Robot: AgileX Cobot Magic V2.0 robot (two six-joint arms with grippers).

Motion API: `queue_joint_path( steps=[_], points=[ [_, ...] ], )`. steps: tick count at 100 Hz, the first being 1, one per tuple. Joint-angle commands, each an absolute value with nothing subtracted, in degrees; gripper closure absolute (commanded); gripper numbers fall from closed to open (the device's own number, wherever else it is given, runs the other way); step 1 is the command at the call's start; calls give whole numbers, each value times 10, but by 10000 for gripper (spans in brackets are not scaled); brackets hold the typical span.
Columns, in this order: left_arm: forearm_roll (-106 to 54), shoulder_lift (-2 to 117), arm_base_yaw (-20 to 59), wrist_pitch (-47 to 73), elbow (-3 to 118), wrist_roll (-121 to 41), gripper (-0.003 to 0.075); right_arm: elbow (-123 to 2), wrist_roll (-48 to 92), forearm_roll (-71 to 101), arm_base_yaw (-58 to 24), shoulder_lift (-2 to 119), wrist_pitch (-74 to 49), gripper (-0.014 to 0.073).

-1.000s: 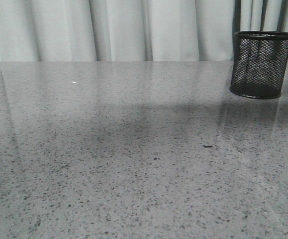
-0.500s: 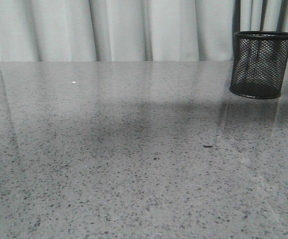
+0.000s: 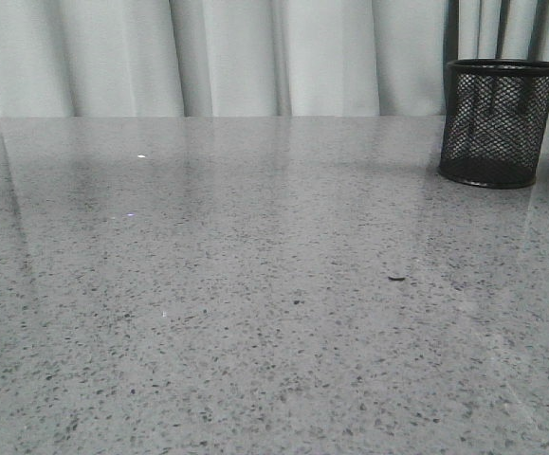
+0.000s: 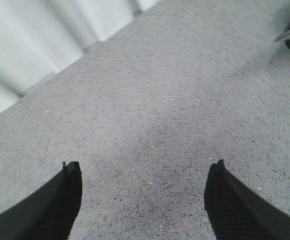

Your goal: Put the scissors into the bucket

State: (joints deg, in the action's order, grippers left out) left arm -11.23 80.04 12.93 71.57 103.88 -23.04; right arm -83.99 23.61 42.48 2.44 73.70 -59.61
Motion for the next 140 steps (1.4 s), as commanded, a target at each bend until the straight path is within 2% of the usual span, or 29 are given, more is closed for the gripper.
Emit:
queue_joint_path(
  steps=[1,22,49,115,124,140],
  points=[
    [-168,766,79,687,1059,-222,249,-904,163,325,29,729,-585,641],
    [-204,742,17,684,1059,-222,249,-976,95,151,29,758,-658,641],
    [-213,739,17,682,1059,-222,249,-980,93,139,29,801,-684,641],
    [-213,739,17,679,1059,-222,249,-980,96,139,18,891,-651,638],
    [-213,739,17,679,1059,-222,249,-980,97,139,18,891,-649,587],
    [-213,739,17,679,1059,-222,249,-980,97,139,18,891,-649,385]
  ],
)
